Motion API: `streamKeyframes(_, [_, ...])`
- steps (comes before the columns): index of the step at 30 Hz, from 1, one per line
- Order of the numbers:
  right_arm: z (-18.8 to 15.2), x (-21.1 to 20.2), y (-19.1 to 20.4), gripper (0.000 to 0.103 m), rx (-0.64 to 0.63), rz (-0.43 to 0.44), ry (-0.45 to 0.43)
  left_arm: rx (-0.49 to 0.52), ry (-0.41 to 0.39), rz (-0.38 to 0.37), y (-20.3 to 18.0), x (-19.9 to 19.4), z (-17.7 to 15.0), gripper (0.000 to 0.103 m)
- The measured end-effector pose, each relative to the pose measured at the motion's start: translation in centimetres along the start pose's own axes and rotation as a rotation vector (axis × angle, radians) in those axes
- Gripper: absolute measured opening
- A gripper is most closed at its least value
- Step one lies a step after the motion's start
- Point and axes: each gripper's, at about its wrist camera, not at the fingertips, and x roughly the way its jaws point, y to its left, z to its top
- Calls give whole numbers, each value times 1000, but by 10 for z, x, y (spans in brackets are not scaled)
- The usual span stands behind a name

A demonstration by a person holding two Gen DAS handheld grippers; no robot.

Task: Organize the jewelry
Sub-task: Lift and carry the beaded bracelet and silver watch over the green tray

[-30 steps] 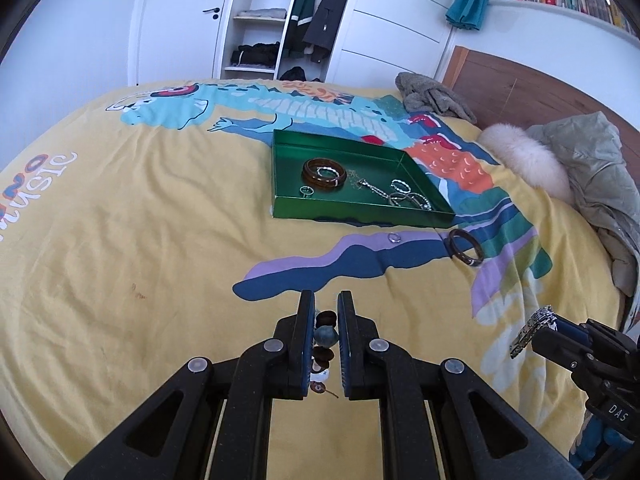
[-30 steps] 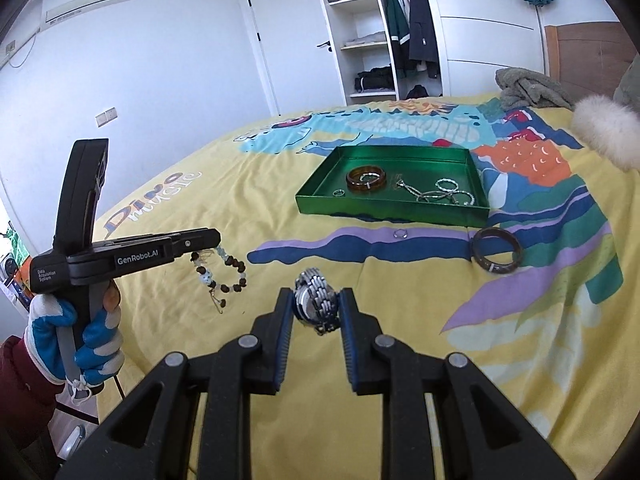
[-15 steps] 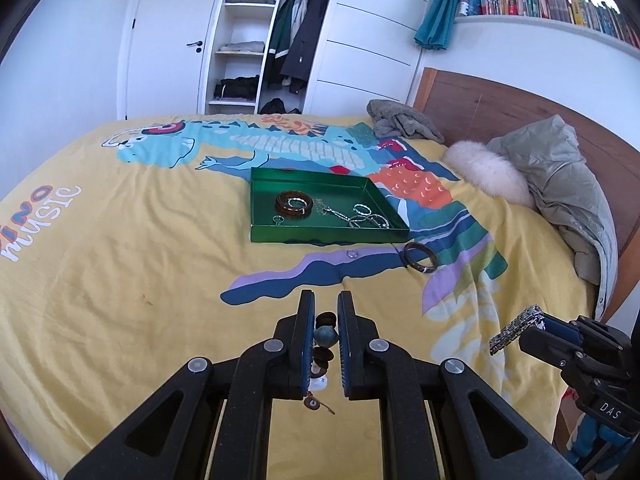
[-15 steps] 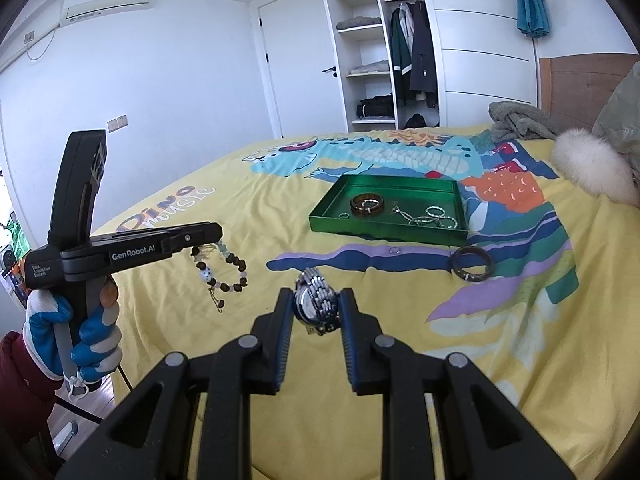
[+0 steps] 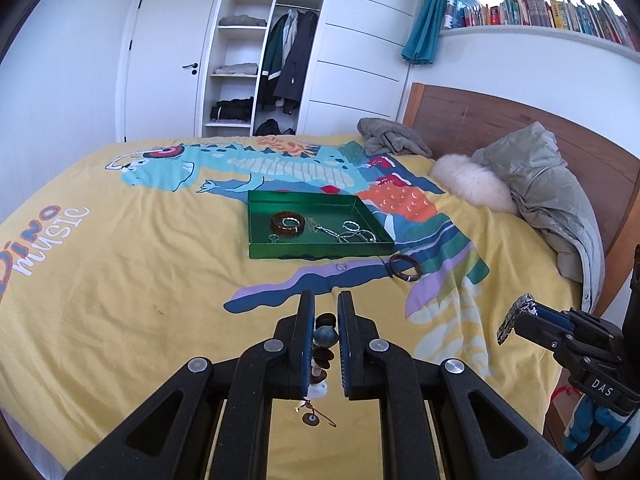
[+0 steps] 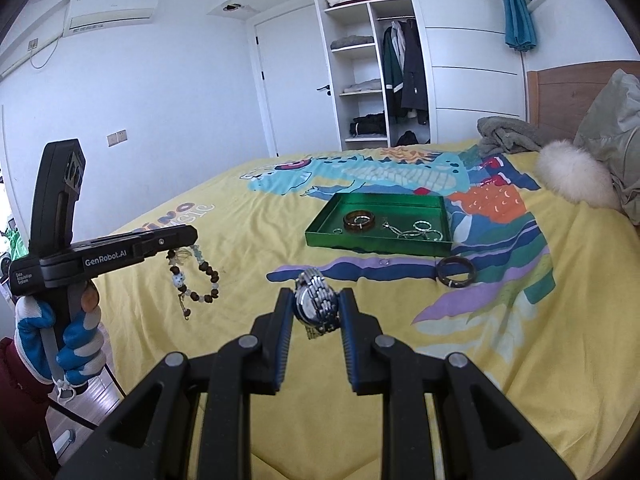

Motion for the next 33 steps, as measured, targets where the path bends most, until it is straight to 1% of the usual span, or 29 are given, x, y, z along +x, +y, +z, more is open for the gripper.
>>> streamKeyframes(3, [6,-3,-5,21,2,-9,-12,9,-7,-3,-1,1,9,11])
streamKeyframes(9, [29,3,-17,21,0,-17,-37,27,-14,6,1,15,40,11])
streamKeyframes(13, [55,15,-31,21,7,-21,-54,32,-17,16,3,31,70,11])
streamKeyframes(18, [101,41,-52,21,3,-43,-75,39,-6,28,3,63,108,11])
streamKeyframes(21, [128,61,-68,21,5,-60,-82,41,11,39,3,91,126,11])
streamKeyframes(25, [159,94,-90,21,1,-92,-80,52,48,50,2,139,144,11])
streamKeyframes(28, [172,123,-108,21,15,-101,-64,43,94,38,1,183,148,11])
streamKeyframes(31, [176,164,-127,21,29,-116,-28,34,156,30,1,231,144,11])
streamKeyframes(33, [175,197,-141,21,41,-125,11,36,189,25,0,260,140,11])
